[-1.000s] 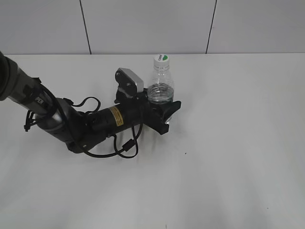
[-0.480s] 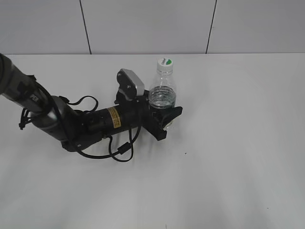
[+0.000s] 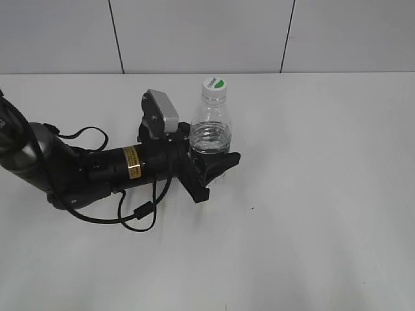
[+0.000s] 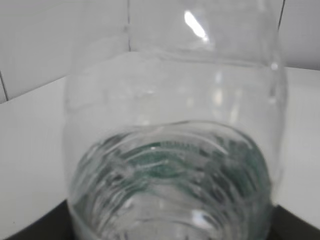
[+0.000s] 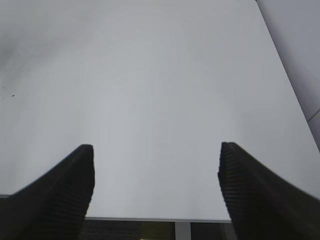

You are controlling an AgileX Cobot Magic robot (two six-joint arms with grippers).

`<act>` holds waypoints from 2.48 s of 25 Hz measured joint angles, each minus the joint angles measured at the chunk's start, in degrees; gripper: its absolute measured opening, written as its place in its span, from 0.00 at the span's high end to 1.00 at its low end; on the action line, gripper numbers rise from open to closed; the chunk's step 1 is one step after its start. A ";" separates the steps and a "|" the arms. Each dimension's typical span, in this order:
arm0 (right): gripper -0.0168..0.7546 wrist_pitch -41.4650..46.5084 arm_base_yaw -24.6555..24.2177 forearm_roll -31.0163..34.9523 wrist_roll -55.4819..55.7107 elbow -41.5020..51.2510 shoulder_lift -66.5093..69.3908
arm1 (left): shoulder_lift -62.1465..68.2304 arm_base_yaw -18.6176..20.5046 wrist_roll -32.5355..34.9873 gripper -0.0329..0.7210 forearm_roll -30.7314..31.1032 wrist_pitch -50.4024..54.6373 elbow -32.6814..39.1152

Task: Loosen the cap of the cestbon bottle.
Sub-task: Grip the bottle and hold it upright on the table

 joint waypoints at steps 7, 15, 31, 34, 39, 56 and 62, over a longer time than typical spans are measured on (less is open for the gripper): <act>0.21 0.00 0.00 0.00 0.00 0.00 0.00 | -0.94 0.00 0.46 0.42 0.73 -0.04 5.91; 0.21 0.00 0.00 0.00 0.00 0.00 0.00 | -1.01 0.06 3.21 0.42 6.47 -0.03 6.76; 0.21 0.00 0.00 0.00 0.00 0.00 0.00 | 2.97 -0.38 0.90 0.42 -0.09 -3.69 5.59; 0.21 0.00 0.00 0.00 0.00 0.00 0.00 | 3.30 -0.38 0.90 0.42 -0.24 -4.15 5.44; 0.21 0.00 0.00 0.00 0.00 0.00 0.00 | 3.30 -0.33 1.77 0.42 1.60 -4.15 5.44; 0.21 0.00 0.00 0.00 0.00 0.00 0.00 | 3.30 1.80 2.15 0.43 8.14 -4.75 5.38; 0.21 0.00 0.00 0.00 0.00 0.00 0.00 | 3.30 1.80 2.15 0.43 8.14 -4.75 5.38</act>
